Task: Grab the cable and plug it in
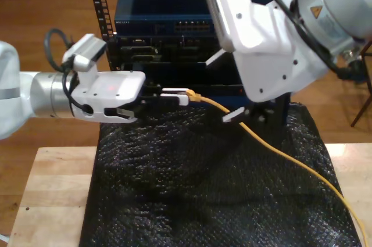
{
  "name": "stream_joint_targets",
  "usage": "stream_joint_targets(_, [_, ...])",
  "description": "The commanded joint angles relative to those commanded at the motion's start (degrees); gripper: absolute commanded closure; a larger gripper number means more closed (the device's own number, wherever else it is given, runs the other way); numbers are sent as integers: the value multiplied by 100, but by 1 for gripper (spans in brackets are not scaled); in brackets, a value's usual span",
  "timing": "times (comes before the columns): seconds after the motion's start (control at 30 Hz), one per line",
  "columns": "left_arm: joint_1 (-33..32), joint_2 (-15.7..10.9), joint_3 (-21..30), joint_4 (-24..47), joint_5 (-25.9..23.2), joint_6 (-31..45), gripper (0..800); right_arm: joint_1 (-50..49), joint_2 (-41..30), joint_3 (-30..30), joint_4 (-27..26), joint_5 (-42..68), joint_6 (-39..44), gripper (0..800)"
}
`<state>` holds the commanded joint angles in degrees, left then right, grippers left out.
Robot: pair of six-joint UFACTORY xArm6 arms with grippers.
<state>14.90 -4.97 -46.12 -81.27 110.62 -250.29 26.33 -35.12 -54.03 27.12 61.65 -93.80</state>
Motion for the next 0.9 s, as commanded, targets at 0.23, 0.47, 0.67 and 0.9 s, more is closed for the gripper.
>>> stream_joint_targets(0.23, [132, 44, 35, -185, 404, -70, 789, 281, -211, 44, 0, -255, -176, 6])
stream_joint_targets(0.47, [149, 53, 132, -193, 686, -185, 789, 387, -229, 62, 0, -422, -229, 29])
stream_joint_targets(0.67, [211, 53, 378, -501, 976, -273, 791, 501, -290, 167, 0, -853, -290, 22])
stream_joint_targets(0.9, [211, 62, 387, -527, 1257, -290, 791, 914, -290, 440, 0, -1477, -615, 21])
